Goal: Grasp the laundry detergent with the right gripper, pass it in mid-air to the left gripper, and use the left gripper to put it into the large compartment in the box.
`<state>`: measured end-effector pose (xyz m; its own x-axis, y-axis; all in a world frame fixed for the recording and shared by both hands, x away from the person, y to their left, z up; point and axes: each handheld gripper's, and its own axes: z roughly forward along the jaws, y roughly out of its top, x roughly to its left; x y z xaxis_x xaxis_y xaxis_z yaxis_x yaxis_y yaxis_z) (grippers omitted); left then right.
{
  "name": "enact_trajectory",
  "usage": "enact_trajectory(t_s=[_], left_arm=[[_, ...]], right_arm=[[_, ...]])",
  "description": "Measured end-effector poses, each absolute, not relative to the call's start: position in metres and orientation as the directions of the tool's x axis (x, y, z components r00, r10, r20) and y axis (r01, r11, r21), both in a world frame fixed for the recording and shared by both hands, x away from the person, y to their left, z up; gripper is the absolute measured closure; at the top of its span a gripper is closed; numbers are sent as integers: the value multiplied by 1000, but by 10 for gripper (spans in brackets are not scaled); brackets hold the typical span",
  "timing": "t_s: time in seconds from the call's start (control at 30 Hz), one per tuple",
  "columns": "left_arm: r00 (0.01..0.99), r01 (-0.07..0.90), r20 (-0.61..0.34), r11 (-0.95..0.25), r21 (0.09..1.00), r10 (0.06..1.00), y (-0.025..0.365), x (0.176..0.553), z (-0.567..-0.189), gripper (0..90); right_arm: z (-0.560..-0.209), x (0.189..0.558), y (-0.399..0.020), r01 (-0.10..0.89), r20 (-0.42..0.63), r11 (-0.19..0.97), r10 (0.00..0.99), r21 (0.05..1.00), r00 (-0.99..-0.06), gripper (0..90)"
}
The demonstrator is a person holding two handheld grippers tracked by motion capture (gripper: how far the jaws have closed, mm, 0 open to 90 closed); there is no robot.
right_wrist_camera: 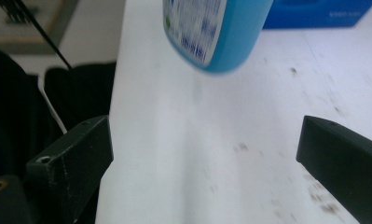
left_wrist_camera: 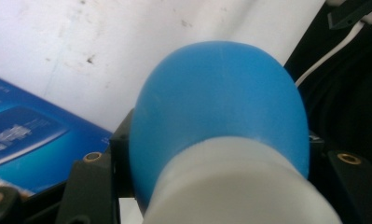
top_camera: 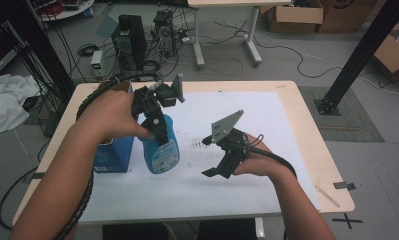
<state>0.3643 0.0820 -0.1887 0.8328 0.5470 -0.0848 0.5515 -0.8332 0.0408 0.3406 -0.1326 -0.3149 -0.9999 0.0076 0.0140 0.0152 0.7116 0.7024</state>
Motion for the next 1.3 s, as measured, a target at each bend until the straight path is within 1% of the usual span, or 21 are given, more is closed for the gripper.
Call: enact_trajectory(t_s=[0.17, 0.27, 0.33, 0.5, 0.63, 0.83, 0.93, 1.03, 1.3], left_arm=[[788, 614, -84, -789, 28, 610, 89, 371, -168, 391], [748, 662, -82, -750, 17, 658, 96, 375, -157, 391], [711, 701, -80, -713, 8, 698, 104, 379, -149, 390], [625, 779, -84, -627, 2, 776, 126, 388, -128, 390], [529, 847, -105, -531, 8, 842, 150, 396, -111, 390], [349, 937, -94, -350, 13, 932, 188, 405, -94, 390], [264, 965, -67, -263, 21, 962, 206, 408, -91, 390], [204, 979, -52, -203, 32, 978, 220, 410, -91, 390], [146, 988, -17, -145, 60, 989, 239, 413, -98, 390]], right_arm=[[-301, 345, -139, -4, -5, 780, -2, 625, -1000, 16], [-293, 350, -141, -4, -1, 836, -4, 548, -1000, 0], [-289, 353, -142, -11, -4, 860, -10, 509, -1000, 0], [-281, 360, -141, -11, 5, 926, -14, 376, -1000, 0], [-277, 364, -142, -18, 0, 951, -19, 308, -1000, 0], [-278, 368, -145, -27, 18, 970, -33, 241, -999, 0], [-281, 370, -147, -26, 22, 977, -31, 213, -999, 0], [-283, 371, -147, -23, 31, 980, -30, 197, -999, 0], [-286, 374, -145, -19, 42, 986, -27, 166, -999, 0]])
